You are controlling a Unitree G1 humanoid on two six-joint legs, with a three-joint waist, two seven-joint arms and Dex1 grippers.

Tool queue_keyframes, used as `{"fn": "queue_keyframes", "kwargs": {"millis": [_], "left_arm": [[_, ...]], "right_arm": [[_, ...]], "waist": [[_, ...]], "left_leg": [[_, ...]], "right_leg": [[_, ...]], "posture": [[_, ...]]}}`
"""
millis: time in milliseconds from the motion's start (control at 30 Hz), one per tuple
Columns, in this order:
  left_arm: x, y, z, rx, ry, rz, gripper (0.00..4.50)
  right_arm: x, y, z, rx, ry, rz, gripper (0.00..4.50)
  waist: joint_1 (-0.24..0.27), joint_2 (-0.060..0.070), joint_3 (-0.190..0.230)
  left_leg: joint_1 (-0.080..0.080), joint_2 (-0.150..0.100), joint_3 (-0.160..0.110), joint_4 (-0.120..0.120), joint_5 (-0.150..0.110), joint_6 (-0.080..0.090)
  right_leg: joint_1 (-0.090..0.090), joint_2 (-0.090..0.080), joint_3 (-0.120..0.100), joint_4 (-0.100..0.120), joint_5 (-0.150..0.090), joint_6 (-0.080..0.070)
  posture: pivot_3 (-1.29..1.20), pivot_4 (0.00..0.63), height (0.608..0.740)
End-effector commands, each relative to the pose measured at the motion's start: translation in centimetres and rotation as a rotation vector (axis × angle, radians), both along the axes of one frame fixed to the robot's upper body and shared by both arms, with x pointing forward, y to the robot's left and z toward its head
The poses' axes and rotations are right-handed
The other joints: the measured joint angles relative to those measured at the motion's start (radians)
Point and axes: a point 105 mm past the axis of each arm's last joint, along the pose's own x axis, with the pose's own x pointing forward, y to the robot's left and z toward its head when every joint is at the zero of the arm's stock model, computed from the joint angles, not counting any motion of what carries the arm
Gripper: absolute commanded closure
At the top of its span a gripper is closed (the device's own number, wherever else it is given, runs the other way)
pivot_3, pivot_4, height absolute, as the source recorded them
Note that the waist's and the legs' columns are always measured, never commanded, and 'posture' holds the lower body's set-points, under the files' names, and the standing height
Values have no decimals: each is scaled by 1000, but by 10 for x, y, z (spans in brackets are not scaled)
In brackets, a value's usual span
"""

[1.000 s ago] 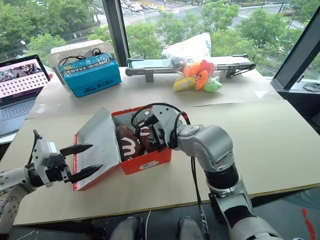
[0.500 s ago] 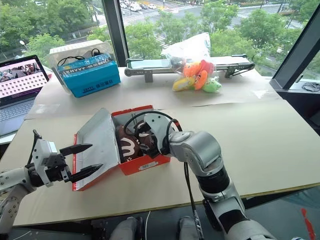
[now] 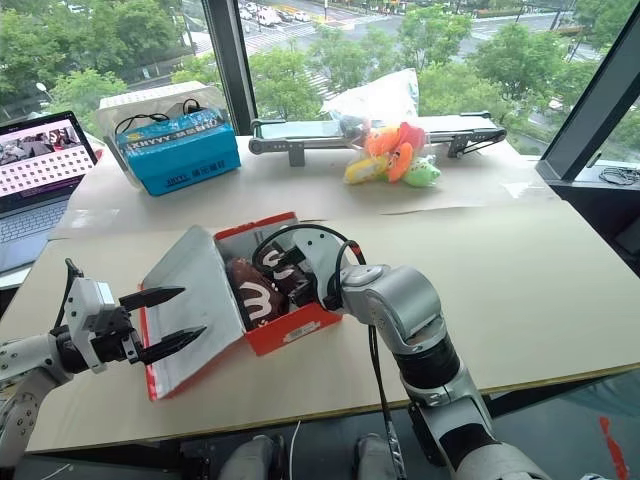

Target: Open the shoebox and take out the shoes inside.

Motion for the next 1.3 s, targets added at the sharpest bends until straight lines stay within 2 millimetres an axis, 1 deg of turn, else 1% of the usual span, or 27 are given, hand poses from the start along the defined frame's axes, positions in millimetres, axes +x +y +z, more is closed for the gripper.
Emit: {"fn": "queue_keyframes", "kwargs": {"millis": [33, 167, 233, 367, 467, 567, 633, 733, 800, 833, 900, 933, 1000, 1100, 1167, 1267, 1300], "left_arm": [[-2, -5, 11, -5, -42, -18, 0], [-1, -5, 11, -6, -43, -16, 0], [0, -5, 11, -5, -43, -17, 0], [1, -6, 11, -6, -45, -21, 0], [3, -7, 12, -6, -49, -26, 0], [5, -7, 12, -5, -52, -32, 0], [6, -7, 12, -4, -52, -35, 0], [8, -7, 12, 0, -51, -43, 0], [9, -7, 12, 2, -52, -46, 0], [10, -7, 12, 3, -53, -49, 0], [12, -7, 12, 4, -54, -52, 0], [13, -7, 12, 5, -54, -56, 0], [14, -7, 12, 7, -54, -60, 0], [16, -7, 12, 10, -56, -65, 0], [18, -7, 12, 12, -59, -68, 0], [21, -8, 14, 14, -67, -72, 0], [22, -9, 15, 15, -69, -73, 0]], "right_arm": [[1, -6, -15, -32, 60, -19, 4095], [7, -8, -10, -18, 45, -44, 4096], [14, -10, 3, 14, 13, -72, 4096], [23, -10, 43, 91, -59, -93, 4096], [26, -12, 59, 121, -81, -110, 4096], [26, -16, 62, 137, -80, -127, 4096], [26, -22, 61, 147, -67, -146, 4096], [24, -24, 65, 285, -24, -161, 4096], [25, -27, 72, 404, -2, -184, 4096], [26, -34, 77, 469, 5, -197, 4096], [28, -43, 83, 536, 7, -209, 4096], [30, -49, 89, 597, 12, -227, 4096], [33, -57, 97, 699, 20, -244, 4096], [34, -64, 109, 813, 30, -249, 4096], [35, -68, 113, 859, 38, -252, 4096], [35, -71, 102, 840, 62, -268, 4096], [34, -70, 95, 841, 87, -273, 4096]], "waist": [[0, 0, 0], [0, 0, 0], [0, 0, 0], [2, 1, 1], [6, 2, 2], [9, 2, 2], [8, 2, 2], [9, 2, 2], [9, 2, 2], [9, 2, 2], [10, 2, 2], [11, 2, 2], [11, 2, 2], [10, 3, 2], [7, 3, 2], [4, 3, 2], [3, 3, 2]], "left_leg": [[0, 0, 0, 0, 0, 0], [0, 0, 0, 0, 0, 0], [0, 0, 0, 0, 0, 0], [-2, 0, 0, 0, 0, 0], [-9, -1, 1, 0, 0, 0], [-10, -1, 2, 0, 0, 0], [-10, -1, 5, 0, 1, 1], [-10, -1, 6, 0, 1, 1], [-11, -1, 6, 0, 4, 6], [-12, -1, 6, 0, 4, 6], [-12, -1, 6, 0, 3, 6], [-12, -1, 5, 0, 3, 5], [-12, -1, 5, 1, 0, 0], [-11, -1, 5, 2, 0, 0], [-11, -1, 5, 2, 0, 0], [-8, -1, 4, 1, 0, 0], [-7, -1, 4, 1, 0, 0]], "right_leg": [[0, 0, 0, 0, 0, 0], [0, 0, 0, 0, 0, 0], [0, 0, 0, 0, 0, 0], [-2, 0, 0, 0, 1, 0], [-7, -1, 0, 0, 5, -1], [-7, 1, 0, 0, 5, -2], [-5, 2, 0, 0, 5, 2], [-5, 2, 0, 0, 6, 1], [-5, 2, 0, 0, 6, 1], [-5, 2, 0, 0, 5, 1], [-5, 3, 0, 0, 5, 2], [-5, 3, 0, 0, 4, 5], [-4, 3, 0, 0, 3, 6], [-4, 3, 0, 1, 4, 6], [-4, 3, 0, 1, 5, 6], [-1, 5, 0, 1, 5, 5], [-1, 5, 0, 1, 5, 5]], "posture": [[0, 150, 740], [0, 150, 740], [0, 150, 740], [0, 150, 740], [0, 150, 740], [0, 150, 740], [0, 150, 740], [0, 150, 740], [0, 150, 740], [0, 150, 740], [0, 150, 740], [0, 150, 740], [0, 150, 740], [0, 150, 740], [0, 150, 740], [0, 150, 740], [0, 150, 740]]}}
